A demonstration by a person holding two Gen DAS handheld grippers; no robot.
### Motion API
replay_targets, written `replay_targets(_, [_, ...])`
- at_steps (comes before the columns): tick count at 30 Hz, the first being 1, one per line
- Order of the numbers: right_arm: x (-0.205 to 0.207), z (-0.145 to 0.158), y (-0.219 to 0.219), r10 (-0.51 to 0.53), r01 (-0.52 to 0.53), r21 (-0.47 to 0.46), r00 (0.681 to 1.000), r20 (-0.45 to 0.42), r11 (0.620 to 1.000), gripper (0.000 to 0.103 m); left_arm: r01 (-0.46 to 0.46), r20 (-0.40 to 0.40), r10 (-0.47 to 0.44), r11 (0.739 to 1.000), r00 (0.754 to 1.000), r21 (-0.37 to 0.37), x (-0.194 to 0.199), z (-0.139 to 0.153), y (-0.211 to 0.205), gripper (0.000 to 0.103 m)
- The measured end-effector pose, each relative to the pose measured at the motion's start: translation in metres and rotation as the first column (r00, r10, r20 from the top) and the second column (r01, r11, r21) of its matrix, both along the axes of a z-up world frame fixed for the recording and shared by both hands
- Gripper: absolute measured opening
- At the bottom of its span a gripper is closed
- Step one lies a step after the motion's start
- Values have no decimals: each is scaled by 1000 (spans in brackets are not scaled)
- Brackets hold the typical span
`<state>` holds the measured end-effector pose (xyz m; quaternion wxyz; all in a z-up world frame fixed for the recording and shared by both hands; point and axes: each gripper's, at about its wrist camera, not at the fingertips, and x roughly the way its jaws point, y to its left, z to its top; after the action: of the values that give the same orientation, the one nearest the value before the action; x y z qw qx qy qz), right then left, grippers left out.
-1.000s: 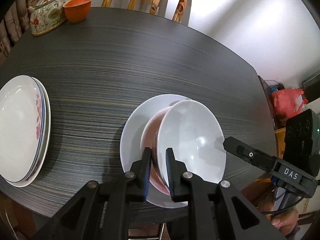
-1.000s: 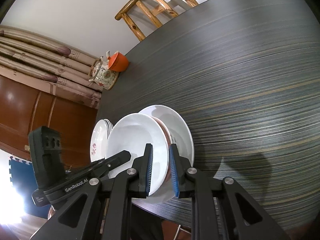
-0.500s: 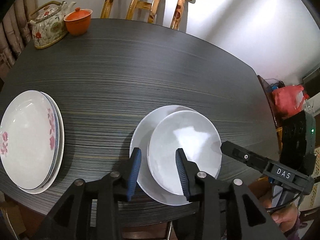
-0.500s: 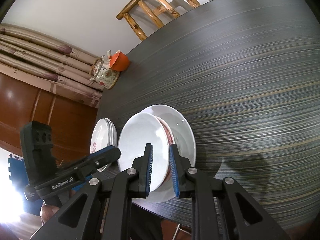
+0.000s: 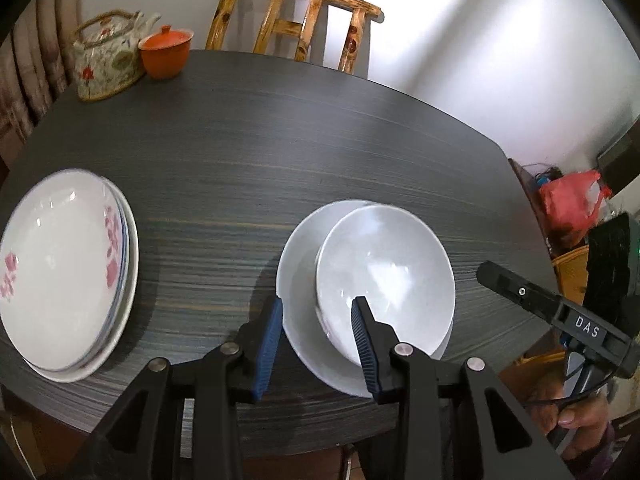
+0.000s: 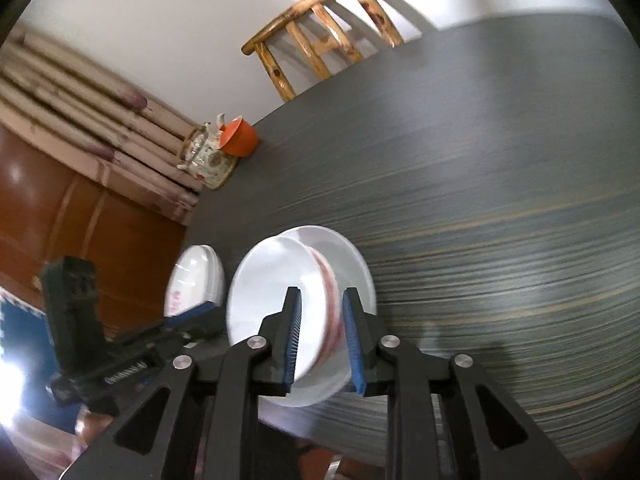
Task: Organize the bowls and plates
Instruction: 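Lower the pink-patterned bowl into the stack and open both tools, then move both tools back and around the rim of the bowl stack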
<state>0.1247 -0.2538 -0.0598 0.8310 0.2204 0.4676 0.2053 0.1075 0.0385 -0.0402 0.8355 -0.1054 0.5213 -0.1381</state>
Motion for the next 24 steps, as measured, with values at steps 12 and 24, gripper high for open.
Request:
replay_targets(12, [-42,-9,-27,-106,115,-38,978,178,993,39,54,138,-57,998,989,29,-25,-13,1,40])
replay_targets(24, [-61,-18,-19,-173,214,-140,951,257,967,57,66,215,-81,995,973,75,-35,-1,4,40])
